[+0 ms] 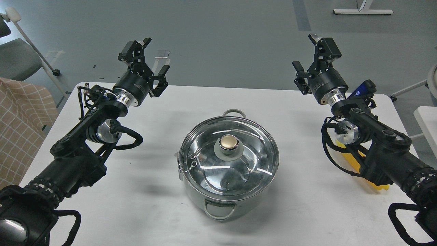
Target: Open pot and put corn in
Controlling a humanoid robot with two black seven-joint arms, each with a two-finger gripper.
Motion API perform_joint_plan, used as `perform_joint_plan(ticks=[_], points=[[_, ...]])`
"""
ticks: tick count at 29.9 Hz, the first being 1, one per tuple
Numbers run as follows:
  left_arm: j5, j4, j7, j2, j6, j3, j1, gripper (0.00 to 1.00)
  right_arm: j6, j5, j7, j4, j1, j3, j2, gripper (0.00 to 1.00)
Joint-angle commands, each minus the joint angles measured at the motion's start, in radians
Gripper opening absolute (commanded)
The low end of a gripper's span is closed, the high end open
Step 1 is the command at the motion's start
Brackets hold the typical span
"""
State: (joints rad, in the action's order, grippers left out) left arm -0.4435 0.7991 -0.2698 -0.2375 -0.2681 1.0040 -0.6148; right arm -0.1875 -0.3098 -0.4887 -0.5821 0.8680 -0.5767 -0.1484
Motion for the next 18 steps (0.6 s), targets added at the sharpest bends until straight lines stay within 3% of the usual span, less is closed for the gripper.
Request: perform_joint_plan(ticks=[1, 2, 4, 11, 18], points=[[0.000, 0.000, -0.035, 0.003, 0.000, 0.015, 0.010, 0.98, 0.000, 0.000, 0.000, 0.001, 0.000, 0.000, 0.000, 0.99], [-0.001, 0.003, -0.064, 0.001, -0.005, 0.016, 0.009, 0.98, 0.000, 0.000, 0.000, -0.001, 0.000, -0.002, -0.002, 0.99], [-0.006, 0.006, -0.077, 0.000, -0.009, 0.015, 0.009, 0.98, 0.000, 0.000, 0.000, -0.002, 0.000, -0.002, -0.005, 0.99], [-0.020, 0.040, -0.077, -0.005, -0.069, 0.016, 0.001, 0.98, -0.003, -0.009, 0.000, -0.007, 0.005, -0.012, -0.002, 0.99], [-0.034, 0.091, -0.080, -0.012, -0.069, 0.012, 0.007, 0.98, -0.001, -0.014, 0.000, -0.009, 0.005, -0.012, -0.020, 0.99]])
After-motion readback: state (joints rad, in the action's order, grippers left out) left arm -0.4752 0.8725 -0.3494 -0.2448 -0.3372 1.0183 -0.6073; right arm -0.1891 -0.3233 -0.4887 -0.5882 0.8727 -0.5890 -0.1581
